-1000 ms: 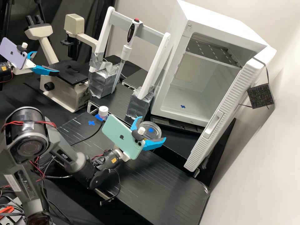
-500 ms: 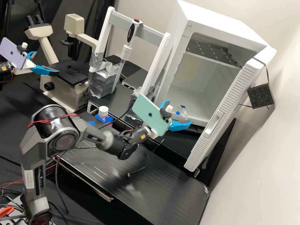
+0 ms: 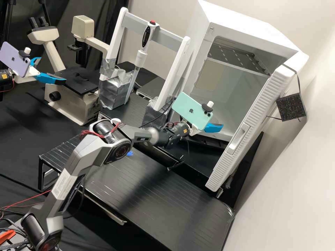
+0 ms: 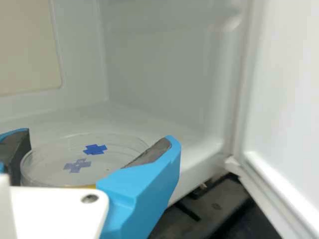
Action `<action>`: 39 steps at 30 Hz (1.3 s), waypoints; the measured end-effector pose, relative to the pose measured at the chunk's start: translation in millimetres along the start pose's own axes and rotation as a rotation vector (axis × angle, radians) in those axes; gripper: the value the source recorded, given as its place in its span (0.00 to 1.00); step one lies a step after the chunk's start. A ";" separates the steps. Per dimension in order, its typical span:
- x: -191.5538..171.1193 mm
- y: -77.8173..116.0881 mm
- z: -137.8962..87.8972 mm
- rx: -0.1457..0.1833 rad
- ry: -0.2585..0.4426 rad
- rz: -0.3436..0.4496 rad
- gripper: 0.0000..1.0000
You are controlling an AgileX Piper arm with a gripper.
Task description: Move the petri dish to the incubator
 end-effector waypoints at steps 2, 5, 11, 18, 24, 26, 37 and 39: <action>7.6 -3.0 1.2 -0.004 -0.011 -0.012 0.00; 16.3 -3.1 2.1 -0.002 -0.002 -0.002 0.00; 22.9 -2.0 1.4 0.030 0.006 0.008 0.00; 22.9 0.6 4.5 0.026 0.005 0.002 0.00; 22.7 -0.1 5.3 0.033 0.006 -0.008 0.00; 22.7 -0.5 5.2 0.036 0.007 -0.012 0.00; 22.7 -1.0 5.9 0.036 -0.001 -0.017 1.00; 22.7 -1.3 6.4 0.036 -0.006 -0.021 1.00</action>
